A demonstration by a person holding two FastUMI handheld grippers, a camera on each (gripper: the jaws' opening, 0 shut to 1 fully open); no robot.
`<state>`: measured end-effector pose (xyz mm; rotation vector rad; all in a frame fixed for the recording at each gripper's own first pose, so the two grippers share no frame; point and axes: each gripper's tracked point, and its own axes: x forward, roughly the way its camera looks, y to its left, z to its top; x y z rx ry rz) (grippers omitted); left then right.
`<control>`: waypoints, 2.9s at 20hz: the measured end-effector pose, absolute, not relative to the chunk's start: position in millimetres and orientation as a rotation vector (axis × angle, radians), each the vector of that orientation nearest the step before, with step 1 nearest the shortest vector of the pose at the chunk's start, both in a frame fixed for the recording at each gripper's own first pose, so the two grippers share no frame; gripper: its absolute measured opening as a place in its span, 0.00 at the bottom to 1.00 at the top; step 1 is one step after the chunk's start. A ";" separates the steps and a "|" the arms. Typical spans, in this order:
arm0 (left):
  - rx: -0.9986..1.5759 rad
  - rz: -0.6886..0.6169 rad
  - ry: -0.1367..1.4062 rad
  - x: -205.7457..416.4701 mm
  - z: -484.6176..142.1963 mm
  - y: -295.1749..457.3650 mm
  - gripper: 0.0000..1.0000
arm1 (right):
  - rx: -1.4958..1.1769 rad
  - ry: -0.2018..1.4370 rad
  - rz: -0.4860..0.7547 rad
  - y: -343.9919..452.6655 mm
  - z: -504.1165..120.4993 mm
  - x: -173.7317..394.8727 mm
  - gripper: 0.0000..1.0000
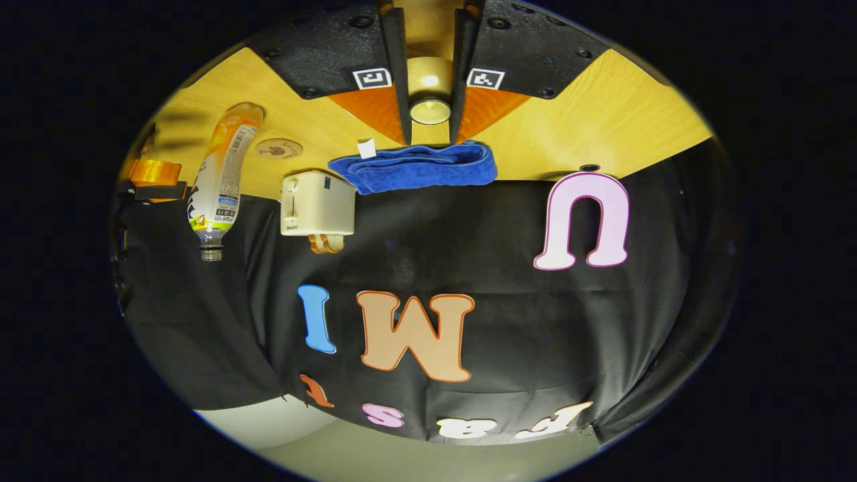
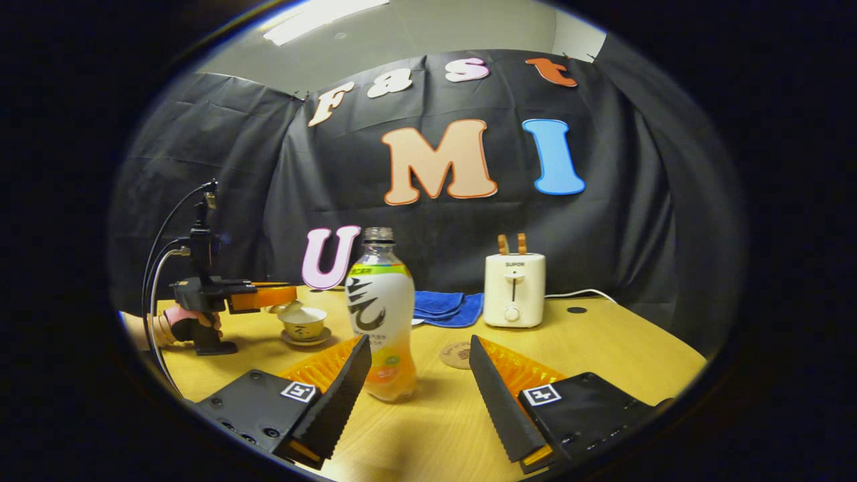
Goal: Open the teacup lid with one hand, grasp the water bottle and pour water into the teacup with the other hand; after pouring, place the water bottle on the coaster and then close the teacup lid.
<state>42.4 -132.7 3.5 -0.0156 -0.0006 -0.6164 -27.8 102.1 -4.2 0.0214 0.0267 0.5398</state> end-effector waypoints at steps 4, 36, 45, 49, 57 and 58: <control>-0.016 -0.554 -0.007 35.6 4.7 -103.3 0.26 | 0.023 0.030 0.578 119.7 -3.6 -26.9 0.95; -0.007 -0.298 -0.007 45.4 1.9 1.7 0.26 | -0.153 0.134 0.406 163.5 -20.9 34.0 0.68; -0.008 -0.298 -0.006 45.0 1.1 1.5 0.26 | -0.755 -0.043 0.325 186.4 26.6 54.6 0.67; -0.009 -0.299 -0.005 45.2 1.1 1.8 0.26 | -1.014 -0.158 0.322 215.3 34.9 58.3 0.68; -0.009 -0.301 -0.004 45.8 1.3 1.5 0.26 | -1.401 -0.309 0.321 250.5 17.5 64.9 0.68; -0.010 -0.301 -0.004 45.8 1.5 1.4 0.26 | -1.435 -0.309 0.334 252.8 9.9 64.2 0.68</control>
